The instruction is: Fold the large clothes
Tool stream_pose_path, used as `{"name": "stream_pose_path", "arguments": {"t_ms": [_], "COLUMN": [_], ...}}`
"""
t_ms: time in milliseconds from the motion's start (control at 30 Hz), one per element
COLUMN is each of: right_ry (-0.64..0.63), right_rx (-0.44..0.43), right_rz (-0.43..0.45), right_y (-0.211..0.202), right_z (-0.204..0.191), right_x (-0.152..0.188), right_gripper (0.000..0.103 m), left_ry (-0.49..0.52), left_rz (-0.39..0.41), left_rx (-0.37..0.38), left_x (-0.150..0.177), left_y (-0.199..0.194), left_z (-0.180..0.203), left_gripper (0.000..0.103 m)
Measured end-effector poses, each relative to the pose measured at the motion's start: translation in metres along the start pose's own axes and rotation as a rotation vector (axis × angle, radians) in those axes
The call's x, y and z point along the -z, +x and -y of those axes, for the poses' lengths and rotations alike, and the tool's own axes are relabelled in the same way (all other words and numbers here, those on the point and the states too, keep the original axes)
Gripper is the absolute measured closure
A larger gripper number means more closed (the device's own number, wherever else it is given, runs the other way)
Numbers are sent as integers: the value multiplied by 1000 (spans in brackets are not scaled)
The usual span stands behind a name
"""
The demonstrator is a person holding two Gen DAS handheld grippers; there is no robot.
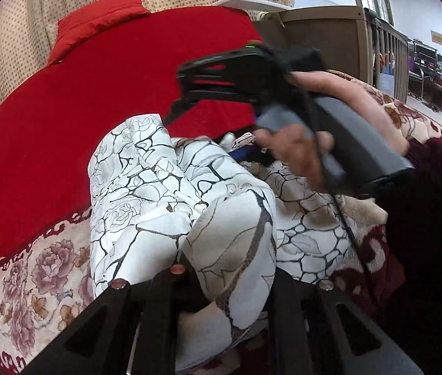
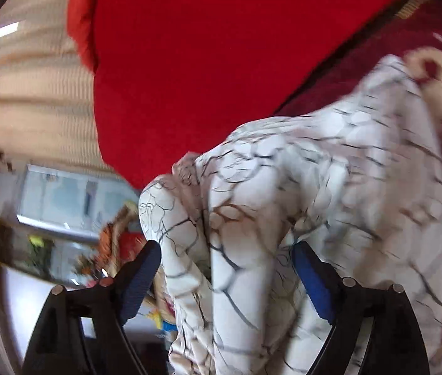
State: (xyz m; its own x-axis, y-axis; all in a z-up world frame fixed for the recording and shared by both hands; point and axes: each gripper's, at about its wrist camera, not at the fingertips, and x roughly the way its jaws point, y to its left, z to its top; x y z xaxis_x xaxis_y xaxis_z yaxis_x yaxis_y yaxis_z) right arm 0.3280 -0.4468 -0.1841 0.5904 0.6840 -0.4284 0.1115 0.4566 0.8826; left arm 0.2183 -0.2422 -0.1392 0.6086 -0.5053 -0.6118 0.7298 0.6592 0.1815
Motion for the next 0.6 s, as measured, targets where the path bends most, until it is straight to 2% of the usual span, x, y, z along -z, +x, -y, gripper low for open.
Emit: {"name": "stream_pose_path", "arguments": {"t_ms": [133,200,233,267,300,333,467,500,567,600], "right_ry": [-114,-216,-267,-304,-324,-327,-325,-332,-313,-300], "right_rx": [45,115,144,161,173,180,135,154,158,148], "right_rz": [-70,-87,-106,-135,-153,-155,-135,-124,-114,-112], "right_y": [40,62,75,86,96,100,98,99,97,96], "right_z": [-32,-48,-53,-52,-52,-50,-47,-46,-40,-40], "right_x": [0,4,8,12,14,15,14,14,16,17], "right_gripper": [9,11,21,44,50,57,65,67,69,69], "left_ry": [10,10,1,-9,-26,-62,-221,-255,-318,-350], "left_rz": [5,0,1,2,1,8,66,78,107,105], "left_rx": [22,26,41,55,82,159,344,345,300,266], "left_x": [3,3,4,5,7,11,25,28,36,40], "left_y": [-6,-10,-15,-18,-22,-33,-73,-79,-89,-88], "left_z": [-5,-9,-16,-23,-32,-47,-99,-113,-140,-152], "left_gripper": [88,86,86,85,84,83,71,63,53,52]}}
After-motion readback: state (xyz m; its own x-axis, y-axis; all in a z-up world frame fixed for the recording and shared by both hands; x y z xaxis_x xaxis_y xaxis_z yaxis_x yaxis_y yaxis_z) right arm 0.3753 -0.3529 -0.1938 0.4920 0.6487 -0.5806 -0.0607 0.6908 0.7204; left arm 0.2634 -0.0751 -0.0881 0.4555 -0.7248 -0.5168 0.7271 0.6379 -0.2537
